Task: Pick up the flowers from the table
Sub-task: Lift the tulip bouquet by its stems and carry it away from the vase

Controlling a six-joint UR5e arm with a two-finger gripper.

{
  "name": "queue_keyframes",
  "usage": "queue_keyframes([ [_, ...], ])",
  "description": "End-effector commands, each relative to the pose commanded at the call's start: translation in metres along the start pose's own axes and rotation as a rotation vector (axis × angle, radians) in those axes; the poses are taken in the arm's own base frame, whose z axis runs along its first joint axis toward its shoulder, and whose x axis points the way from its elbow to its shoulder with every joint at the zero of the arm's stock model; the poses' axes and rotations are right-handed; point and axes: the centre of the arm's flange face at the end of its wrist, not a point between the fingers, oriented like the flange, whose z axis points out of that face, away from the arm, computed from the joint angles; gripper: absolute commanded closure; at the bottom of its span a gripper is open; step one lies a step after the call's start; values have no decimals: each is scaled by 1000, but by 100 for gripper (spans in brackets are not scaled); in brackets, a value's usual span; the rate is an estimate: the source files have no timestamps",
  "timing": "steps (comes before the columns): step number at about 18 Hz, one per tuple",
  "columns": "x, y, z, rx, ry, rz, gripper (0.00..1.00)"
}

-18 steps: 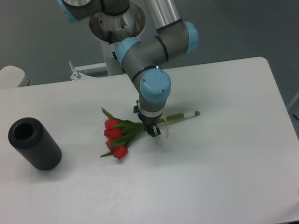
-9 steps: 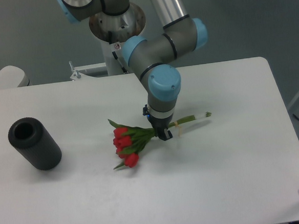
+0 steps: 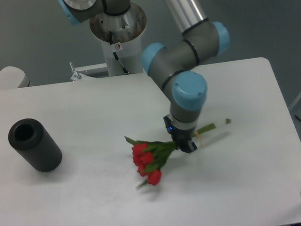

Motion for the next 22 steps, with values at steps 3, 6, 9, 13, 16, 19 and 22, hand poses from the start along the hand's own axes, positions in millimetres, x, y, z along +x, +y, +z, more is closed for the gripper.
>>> queue_keyframes([
  [3,-17,-2,4,-3,-7,-7,100],
  [6,-30,-3,2,-6,6,-11,100],
  [9,-41,-7,-1,-20,28,-4,100],
  [13,-50,-9,-2,-27,33,-1,100],
  [16,-63,-9,-1,-33,18,-1,100],
  [19,-63,-9,-2,-42,16,3,99],
  [22,-60,-19,1,-53,20,18,99],
])
